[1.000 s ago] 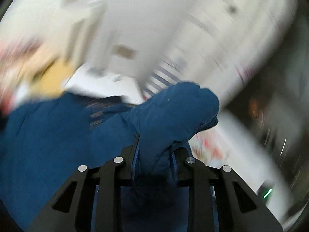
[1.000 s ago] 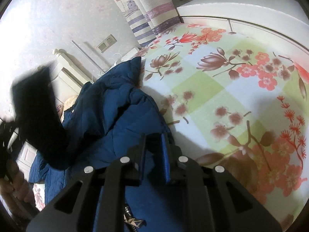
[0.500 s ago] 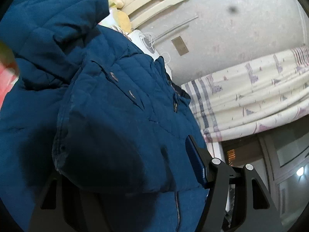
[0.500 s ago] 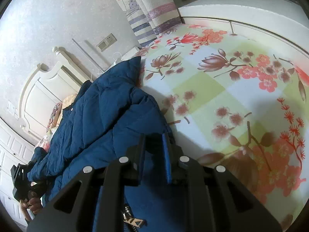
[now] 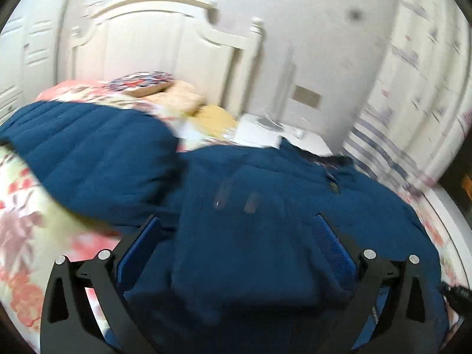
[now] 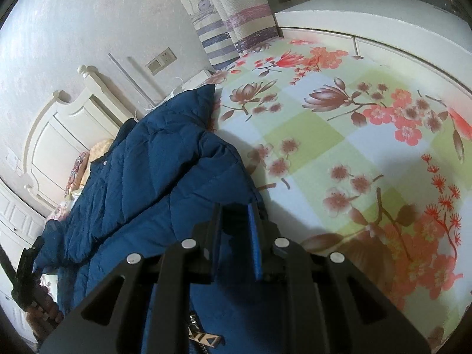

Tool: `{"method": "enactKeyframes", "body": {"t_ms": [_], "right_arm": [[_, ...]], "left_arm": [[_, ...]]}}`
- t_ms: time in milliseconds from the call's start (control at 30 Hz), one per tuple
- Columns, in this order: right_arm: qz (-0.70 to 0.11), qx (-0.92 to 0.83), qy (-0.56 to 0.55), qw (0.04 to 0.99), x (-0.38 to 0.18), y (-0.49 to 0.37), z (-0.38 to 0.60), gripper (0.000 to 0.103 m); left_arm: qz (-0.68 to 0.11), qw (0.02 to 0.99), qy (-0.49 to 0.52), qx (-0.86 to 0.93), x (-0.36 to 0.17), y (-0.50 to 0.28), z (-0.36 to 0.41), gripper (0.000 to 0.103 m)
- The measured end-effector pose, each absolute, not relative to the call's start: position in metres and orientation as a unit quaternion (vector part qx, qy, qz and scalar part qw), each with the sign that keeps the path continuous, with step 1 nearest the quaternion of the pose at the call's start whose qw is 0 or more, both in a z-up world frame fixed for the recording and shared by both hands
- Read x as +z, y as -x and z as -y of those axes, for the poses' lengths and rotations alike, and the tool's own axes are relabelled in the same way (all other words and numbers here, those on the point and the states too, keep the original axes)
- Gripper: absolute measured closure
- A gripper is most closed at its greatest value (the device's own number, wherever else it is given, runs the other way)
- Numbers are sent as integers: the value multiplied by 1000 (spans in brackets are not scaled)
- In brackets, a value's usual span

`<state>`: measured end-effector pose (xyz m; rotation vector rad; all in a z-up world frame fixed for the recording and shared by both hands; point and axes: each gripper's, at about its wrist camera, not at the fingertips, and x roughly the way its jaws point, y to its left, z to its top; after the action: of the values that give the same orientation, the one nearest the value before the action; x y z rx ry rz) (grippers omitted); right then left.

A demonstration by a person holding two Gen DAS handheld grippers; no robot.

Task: Fold large clothes

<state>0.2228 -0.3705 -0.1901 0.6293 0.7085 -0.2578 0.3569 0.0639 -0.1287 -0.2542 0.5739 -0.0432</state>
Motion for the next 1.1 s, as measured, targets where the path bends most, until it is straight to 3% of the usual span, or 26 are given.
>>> {"method": "enactKeyframes", "body": {"t_ms": [133, 200, 267, 333, 433, 600, 667, 733, 833, 933, 1100], "right_arm": [[-353, -140, -266, 886, -185, -227, 362, 85], [-362, -151, -223, 893, -178, -231, 353, 79], [-361, -149, -181, 903, -167, -237, 341, 57], [-367, -130, -137, 911, -153, -251, 324, 49], [-392, -103, -46, 913, -142, -283, 292, 49], [-426, -53, 20, 903, -157, -338, 263, 49], [-441, -73, 2, 895, -169, -351, 274, 40], [-447, -78, -80, 888, -168, -352, 293, 41], [-441, -90, -104, 887, -155, -347, 298, 45], [-406, -85, -83, 906, -135, -352, 293, 45], [-429, -61, -48, 900, -144, -396, 287, 43]], "left_arm": [[-195, 965, 175, -2, -110, -330, -92, 5], [-217, 959, 172, -63, -114, -335, -86, 5], [-259, 949, 143, -107, -130, -348, -69, 5], [-303, 932, 141, -140, -137, -364, -57, 5], [-358, 910, 148, -149, -150, -384, -53, 5], [-362, 907, 155, -151, -157, -389, -54, 5], [-362, 905, 160, -154, -155, -392, -54, 5], [-360, 905, 166, -156, -160, -387, -55, 5], [-361, 905, 162, -154, -162, -382, -55, 5], [-369, 907, 143, -144, -163, -381, -52, 5], [-382, 910, 105, -123, -164, -383, -42, 5]]}}
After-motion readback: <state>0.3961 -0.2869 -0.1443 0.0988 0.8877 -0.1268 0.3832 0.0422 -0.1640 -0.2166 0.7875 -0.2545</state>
